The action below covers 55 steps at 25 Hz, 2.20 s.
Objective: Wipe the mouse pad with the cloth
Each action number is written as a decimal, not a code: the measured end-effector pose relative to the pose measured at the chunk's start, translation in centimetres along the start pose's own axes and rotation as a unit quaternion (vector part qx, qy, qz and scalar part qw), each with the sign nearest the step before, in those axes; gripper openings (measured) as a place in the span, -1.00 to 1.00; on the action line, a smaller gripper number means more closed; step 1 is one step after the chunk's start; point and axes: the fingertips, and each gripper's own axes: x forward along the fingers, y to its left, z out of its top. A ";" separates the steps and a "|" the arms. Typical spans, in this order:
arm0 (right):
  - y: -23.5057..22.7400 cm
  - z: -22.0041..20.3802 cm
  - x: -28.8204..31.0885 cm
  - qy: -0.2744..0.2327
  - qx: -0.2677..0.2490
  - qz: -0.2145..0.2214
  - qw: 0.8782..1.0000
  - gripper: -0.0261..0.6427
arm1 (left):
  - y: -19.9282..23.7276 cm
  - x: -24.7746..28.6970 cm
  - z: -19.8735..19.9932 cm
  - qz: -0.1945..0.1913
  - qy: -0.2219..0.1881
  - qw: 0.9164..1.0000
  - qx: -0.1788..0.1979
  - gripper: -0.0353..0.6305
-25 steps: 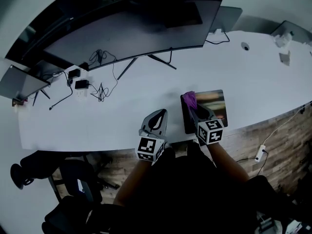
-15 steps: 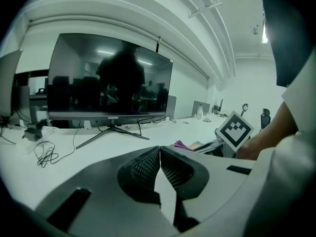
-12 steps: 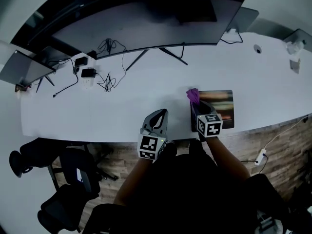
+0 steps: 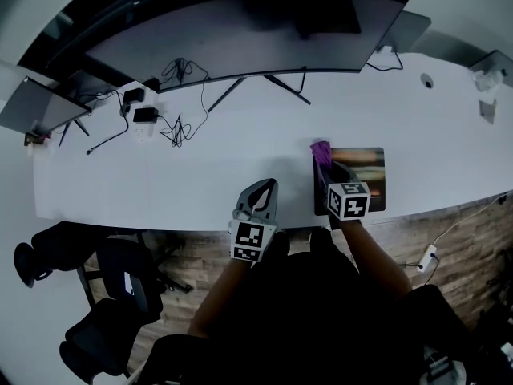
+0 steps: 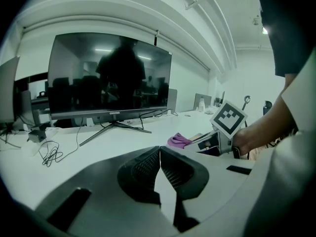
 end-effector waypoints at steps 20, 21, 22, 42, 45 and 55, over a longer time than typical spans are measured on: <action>-5.9 0.6 -2.1 0.005 -0.016 -0.042 0.999 -0.58 | -1.1 2.8 0.1 -0.012 0.011 1.000 0.004 -0.83; -6.3 0.5 -2.3 0.004 -0.015 -0.045 0.999 -0.58 | -1.4 3.0 0.3 -0.014 0.011 1.000 0.004 -0.83; -6.6 0.5 -2.5 0.004 -0.013 -0.048 0.999 -0.57 | -1.6 3.2 0.4 -0.016 0.013 1.000 0.004 -0.83; -14.7 0.4 -6.4 0.005 -0.023 -0.125 0.992 -0.57 | -5.5 7.0 0.6 -0.054 0.021 0.998 0.012 -0.83; -15.7 0.4 -7.0 0.008 -0.034 -0.138 0.990 -0.57 | -5.9 7.2 0.4 -0.056 0.024 0.998 0.014 -0.83; -16.9 1.1 -8.2 0.001 -0.042 -0.156 0.987 -0.57 | -5.9 6.7 -0.4 -0.054 0.029 0.998 0.011 -0.83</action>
